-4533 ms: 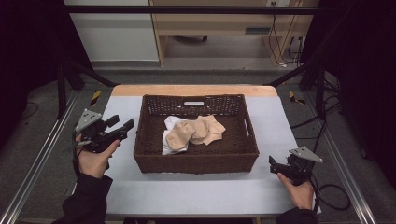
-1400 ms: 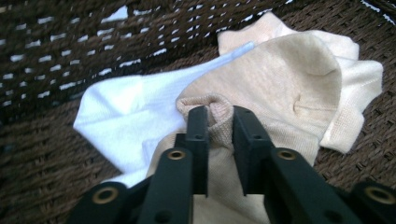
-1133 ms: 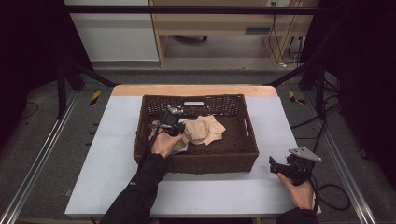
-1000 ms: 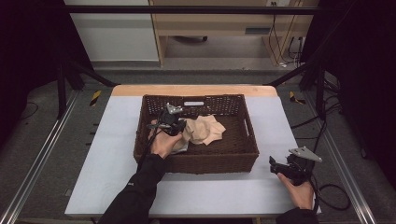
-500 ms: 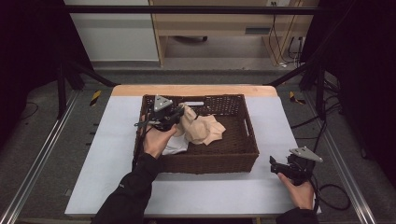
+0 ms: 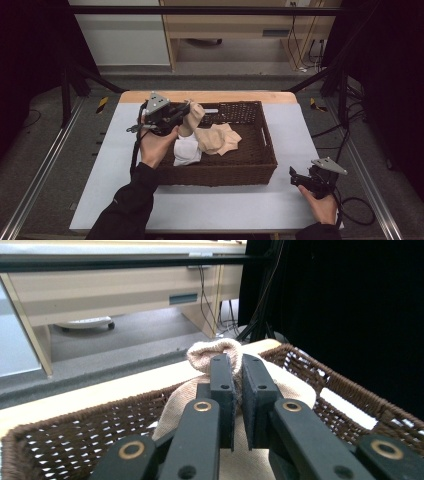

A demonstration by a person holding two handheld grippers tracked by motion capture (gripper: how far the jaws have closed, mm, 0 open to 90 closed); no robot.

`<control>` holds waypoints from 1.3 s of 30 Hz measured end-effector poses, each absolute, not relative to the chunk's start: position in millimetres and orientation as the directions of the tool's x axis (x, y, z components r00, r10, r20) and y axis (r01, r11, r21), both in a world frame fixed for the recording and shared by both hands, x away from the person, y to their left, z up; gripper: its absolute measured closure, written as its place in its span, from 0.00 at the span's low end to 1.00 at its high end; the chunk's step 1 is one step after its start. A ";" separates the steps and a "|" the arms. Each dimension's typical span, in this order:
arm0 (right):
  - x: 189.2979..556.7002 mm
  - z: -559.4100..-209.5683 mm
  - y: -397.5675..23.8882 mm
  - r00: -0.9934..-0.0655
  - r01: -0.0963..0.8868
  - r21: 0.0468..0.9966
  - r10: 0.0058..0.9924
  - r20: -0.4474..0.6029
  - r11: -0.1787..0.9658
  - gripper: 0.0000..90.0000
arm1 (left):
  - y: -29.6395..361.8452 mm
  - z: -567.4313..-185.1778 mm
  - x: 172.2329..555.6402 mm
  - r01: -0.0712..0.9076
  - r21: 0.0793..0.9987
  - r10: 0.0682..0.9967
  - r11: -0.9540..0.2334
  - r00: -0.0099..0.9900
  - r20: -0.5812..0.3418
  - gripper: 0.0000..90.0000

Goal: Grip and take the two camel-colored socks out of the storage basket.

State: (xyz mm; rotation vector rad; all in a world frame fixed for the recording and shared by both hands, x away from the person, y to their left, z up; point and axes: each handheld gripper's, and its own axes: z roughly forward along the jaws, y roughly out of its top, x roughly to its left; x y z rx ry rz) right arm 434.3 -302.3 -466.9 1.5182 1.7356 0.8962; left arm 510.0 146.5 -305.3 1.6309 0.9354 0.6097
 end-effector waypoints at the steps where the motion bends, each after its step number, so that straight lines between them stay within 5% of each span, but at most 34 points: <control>1: 434.4 -466.8 -302.6 -0.113 0.544 0.834 0.993 -0.037 0.093 0.05 | 150.8 -300.7 506.6 0.250 0.965 0.826 -0.076 0.558 -0.080 0.94; 23: 431.8 -465.5 -303.3 -0.112 0.528 0.845 0.993 -0.036 0.090 0.05 | 223.5 -278.6 472.7 0.208 0.978 0.859 -0.015 0.503 -0.094 0.94; 39: 431.2 -465.8 -301.4 -0.117 0.533 0.841 0.992 -0.036 0.093 0.05 | 312.2 -323.6 451.3 0.275 0.960 0.919 0.051 0.362 -0.153 0.94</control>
